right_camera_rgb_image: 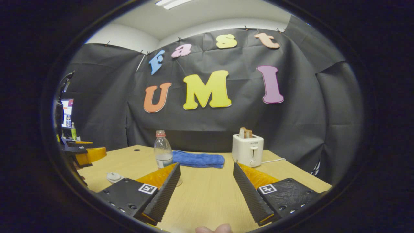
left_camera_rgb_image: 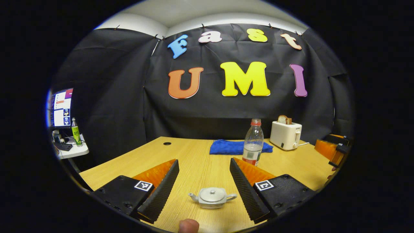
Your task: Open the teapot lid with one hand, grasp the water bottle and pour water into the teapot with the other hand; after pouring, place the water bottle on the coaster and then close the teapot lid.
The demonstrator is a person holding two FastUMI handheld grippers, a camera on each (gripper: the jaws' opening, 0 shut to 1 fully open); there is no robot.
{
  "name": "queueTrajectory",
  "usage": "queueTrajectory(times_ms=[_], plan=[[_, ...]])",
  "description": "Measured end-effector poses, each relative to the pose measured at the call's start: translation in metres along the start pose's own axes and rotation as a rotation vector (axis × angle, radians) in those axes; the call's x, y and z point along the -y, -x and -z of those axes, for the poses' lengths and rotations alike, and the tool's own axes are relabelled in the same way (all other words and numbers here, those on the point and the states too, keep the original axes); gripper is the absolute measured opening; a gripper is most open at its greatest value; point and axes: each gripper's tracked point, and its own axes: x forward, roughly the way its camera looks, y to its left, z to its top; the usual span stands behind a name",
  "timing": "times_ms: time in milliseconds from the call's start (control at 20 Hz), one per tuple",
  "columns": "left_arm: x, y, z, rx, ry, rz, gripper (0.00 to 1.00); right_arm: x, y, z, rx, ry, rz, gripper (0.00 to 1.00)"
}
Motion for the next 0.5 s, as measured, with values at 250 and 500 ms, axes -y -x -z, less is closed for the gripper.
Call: queueTrajectory(times_ms=[250, 500], plan=[[0.032, 0.017, -0.062, 0.139, -0.017, 0.028, 0.98, 0.002, 0.022, -0.047, 0.090, 0.010, 0.022, 0.98], [0.062, 0.028, -0.073, 0.165, -0.057, 0.062, 0.98, 0.003, 0.037, -0.067, 0.118, 0.041, 0.031, 0.98]])
